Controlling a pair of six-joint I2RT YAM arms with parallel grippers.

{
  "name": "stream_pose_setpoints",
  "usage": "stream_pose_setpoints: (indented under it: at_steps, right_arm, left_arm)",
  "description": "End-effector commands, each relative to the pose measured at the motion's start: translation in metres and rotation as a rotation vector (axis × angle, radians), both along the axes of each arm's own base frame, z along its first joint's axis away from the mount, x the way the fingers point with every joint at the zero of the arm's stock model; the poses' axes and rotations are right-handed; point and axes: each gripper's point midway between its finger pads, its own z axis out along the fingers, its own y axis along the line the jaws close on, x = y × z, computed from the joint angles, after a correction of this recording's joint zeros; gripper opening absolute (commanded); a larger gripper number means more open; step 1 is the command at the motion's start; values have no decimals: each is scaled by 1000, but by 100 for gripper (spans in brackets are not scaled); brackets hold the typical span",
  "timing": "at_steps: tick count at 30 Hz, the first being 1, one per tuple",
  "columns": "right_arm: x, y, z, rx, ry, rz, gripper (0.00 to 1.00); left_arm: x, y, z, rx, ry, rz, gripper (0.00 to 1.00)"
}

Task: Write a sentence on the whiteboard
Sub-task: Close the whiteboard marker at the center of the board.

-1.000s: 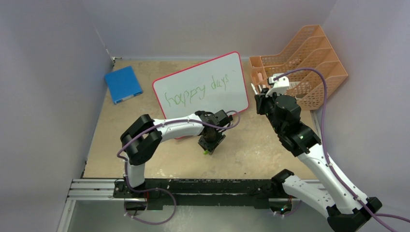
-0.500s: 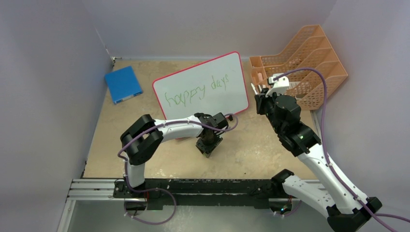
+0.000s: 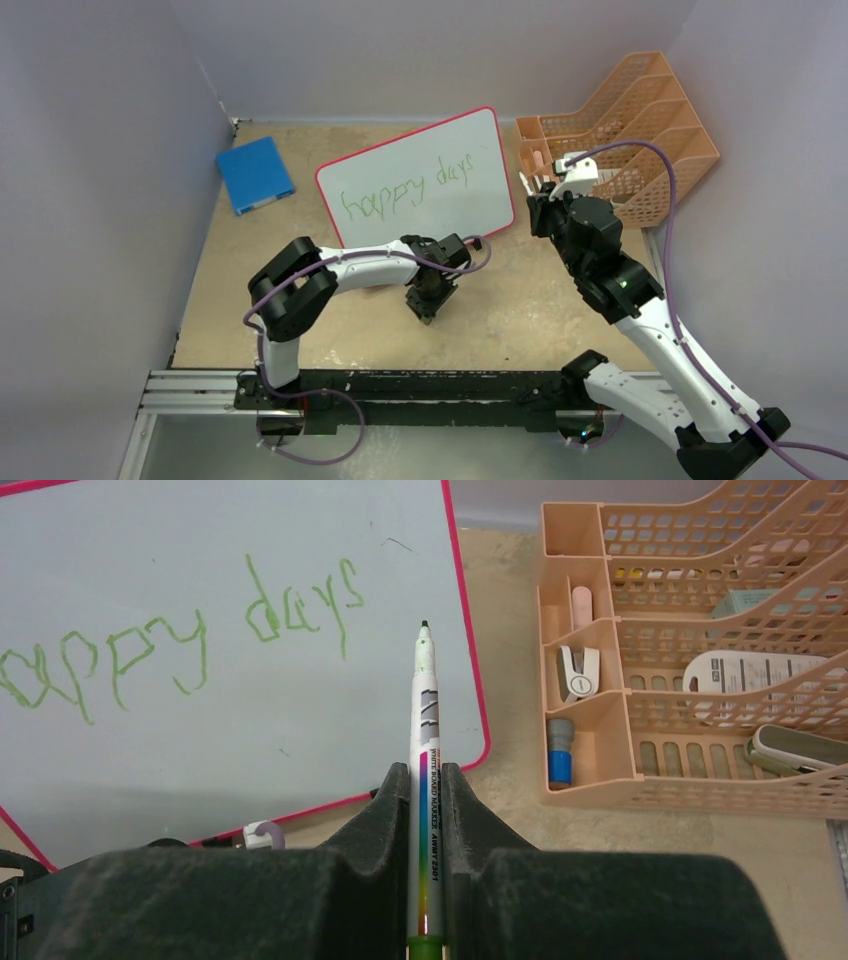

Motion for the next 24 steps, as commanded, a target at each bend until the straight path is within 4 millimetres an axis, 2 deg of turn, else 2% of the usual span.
stream_pose_setpoints:
  at_steps: [1, 7, 19, 24]
  right_arm:
    - [3, 1, 20, 14, -50, 2, 0]
    - [2, 3, 20, -1, -29, 19, 0]
    - [-11, 12, 24, -44, 9, 121, 0]
    - [-20, 19, 27, -43, 14, 188, 0]
  left_arm:
    - [8, 1, -5, -18, -49, -13, 16]
    - [21, 4, 22, -88, -187, -72, 0]
    - [62, 21, 115, -278, -569, -255, 0]
    - [71, 26, 164, -372, -773, -326, 0]
